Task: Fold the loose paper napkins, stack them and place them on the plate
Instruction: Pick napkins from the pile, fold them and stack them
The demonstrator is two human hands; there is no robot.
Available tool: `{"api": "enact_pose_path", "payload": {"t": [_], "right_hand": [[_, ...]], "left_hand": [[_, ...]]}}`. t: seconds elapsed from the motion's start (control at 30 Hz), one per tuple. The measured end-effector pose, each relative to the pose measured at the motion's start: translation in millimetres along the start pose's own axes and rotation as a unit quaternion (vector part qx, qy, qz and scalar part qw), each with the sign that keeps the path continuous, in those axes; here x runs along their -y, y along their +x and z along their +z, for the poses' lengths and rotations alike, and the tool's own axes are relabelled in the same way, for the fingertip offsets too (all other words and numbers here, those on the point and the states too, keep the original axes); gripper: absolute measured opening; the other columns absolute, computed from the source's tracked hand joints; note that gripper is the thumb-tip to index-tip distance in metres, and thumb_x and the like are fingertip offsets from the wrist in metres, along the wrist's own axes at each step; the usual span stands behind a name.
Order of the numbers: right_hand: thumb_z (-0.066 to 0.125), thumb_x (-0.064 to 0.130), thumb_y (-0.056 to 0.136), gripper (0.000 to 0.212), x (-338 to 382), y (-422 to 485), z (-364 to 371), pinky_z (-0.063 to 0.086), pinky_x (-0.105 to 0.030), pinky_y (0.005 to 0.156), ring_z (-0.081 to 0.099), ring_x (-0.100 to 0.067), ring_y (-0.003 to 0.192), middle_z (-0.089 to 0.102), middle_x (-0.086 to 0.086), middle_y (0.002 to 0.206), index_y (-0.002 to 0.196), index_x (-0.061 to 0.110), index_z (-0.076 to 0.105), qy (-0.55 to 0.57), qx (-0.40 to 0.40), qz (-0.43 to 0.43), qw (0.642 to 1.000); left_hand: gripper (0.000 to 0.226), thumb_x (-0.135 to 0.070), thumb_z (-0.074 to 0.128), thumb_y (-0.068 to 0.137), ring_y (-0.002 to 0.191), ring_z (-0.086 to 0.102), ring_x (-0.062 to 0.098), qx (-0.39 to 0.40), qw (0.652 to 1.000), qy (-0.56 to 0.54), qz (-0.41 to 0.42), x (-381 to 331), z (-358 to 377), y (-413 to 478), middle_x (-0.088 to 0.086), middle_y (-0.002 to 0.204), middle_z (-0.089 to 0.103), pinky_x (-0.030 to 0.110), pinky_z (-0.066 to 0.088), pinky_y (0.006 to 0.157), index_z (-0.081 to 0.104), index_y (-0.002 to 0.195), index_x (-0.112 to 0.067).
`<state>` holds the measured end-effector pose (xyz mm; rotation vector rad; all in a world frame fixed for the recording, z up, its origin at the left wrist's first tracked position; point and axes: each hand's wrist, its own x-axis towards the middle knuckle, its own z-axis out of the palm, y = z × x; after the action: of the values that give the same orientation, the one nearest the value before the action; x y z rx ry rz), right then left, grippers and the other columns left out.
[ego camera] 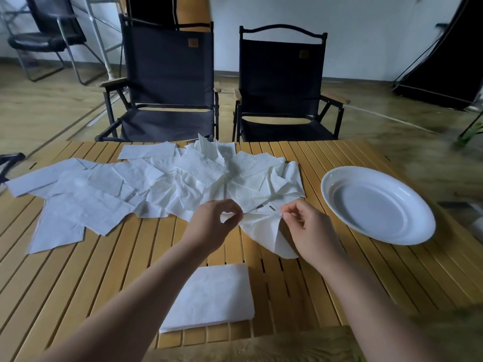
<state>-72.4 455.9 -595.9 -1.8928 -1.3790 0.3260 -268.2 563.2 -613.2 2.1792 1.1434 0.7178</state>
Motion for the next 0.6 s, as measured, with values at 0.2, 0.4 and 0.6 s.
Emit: {"api": "enact_pose_path", "payload": {"t": [0.2, 0.4, 0.6], "right_hand": [[0.063, 0.02, 0.096, 0.006, 23, -2, 15, 0.047, -0.009, 0.074, 0.065, 0.0, 0.095, 0.071, 0.011, 0.1, 0.092, 0.025, 0.062, 0.03, 0.008, 0.003, 1.0], [0.069, 0.018, 0.091, 0.025, 40, -14, 38, 0.044, -0.009, 0.07, 0.06, 0.001, 0.098, 0.065, 0.015, 0.105, 0.113, 0.029, 0.067, 0.072, 0.053, 0.05, 0.995], [0.069, 0.024, 0.093, 0.013, 36, -20, 55, 0.041, 0.0, 0.066, 0.055, 0.019, 0.087, 0.061, 0.027, 0.084, 0.104, 0.024, 0.076, 0.071, 0.003, 0.001, 0.997]], "left_hand": [[0.007, -0.016, 0.07, 0.09, 0.089, 0.062, -0.007, -0.022, 0.995, -0.051, -0.082, 23, -27, -26, -0.019, 0.084, 0.069, 0.006, 0.041, 0.074, 0.071, 0.087, -0.022], [0.007, -0.022, 0.074, 0.087, 0.081, 0.066, 0.004, -0.094, 0.985, -0.085, -0.118, 33, -37, -49, -0.012, 0.085, 0.071, 0.025, 0.051, 0.068, 0.071, 0.084, -0.028], [0.011, -0.028, 0.077, 0.083, 0.071, 0.062, 0.001, -0.1, 0.982, -0.095, -0.126, 43, -49, -60, -0.008, 0.077, 0.069, 0.009, 0.039, 0.058, 0.068, 0.078, -0.026]]}}
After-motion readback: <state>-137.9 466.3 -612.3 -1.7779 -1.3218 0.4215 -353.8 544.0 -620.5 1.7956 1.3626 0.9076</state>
